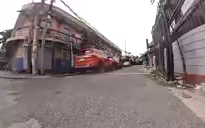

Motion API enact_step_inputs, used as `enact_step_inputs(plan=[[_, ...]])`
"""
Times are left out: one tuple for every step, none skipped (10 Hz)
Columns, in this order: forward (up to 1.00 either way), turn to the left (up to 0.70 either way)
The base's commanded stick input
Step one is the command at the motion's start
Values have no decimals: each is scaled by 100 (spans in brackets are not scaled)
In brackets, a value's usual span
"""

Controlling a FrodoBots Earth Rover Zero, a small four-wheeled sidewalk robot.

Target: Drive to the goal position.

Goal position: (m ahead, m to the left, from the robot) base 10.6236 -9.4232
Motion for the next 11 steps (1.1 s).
enact_step_inputs(plan=[[50, 5], [50, 5], [50, 5], [50, 5], [50, 5], [50, 5], [50, 5], [50, 5], [50, 5], [50, 5], [50, 5]])
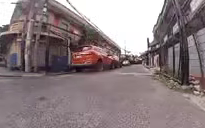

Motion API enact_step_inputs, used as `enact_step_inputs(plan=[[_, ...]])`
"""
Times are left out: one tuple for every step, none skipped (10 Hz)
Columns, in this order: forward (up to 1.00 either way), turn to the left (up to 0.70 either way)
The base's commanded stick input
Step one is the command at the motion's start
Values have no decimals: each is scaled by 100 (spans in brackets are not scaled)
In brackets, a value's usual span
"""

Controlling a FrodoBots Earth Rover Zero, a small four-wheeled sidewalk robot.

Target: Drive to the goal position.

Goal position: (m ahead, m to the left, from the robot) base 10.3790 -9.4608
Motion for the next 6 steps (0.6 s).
enact_step_inputs(plan=[[50, 5], [50, 5], [50, 5], [50, 5], [50, 5], [50, 5]])
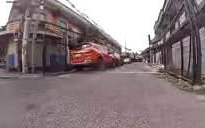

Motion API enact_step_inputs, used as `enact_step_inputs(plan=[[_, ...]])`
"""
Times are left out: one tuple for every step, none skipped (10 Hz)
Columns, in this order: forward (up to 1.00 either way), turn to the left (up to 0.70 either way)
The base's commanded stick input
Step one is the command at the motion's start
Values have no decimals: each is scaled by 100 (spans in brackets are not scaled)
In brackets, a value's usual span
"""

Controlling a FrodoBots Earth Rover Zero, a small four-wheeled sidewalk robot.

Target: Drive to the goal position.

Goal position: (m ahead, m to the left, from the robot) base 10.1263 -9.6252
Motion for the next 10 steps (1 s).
enact_step_inputs(plan=[[50, 5], [50, 5], [50, 5], [50, 5], [50, 5], [50, 5], [50, -2], [50, -26], [50, -37], [50, -45]])
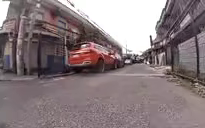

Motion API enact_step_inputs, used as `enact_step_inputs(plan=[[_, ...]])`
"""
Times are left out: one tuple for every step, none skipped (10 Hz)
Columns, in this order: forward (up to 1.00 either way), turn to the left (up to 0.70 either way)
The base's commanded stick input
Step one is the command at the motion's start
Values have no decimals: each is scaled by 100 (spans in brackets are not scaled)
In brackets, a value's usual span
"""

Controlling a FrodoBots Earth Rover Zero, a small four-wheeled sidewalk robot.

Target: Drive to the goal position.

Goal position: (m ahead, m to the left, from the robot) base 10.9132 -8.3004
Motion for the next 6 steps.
enact_step_inputs(plan=[[50, -45], [50, -45], [50, -45], [50, -45], [50, -45], [50, -45]])
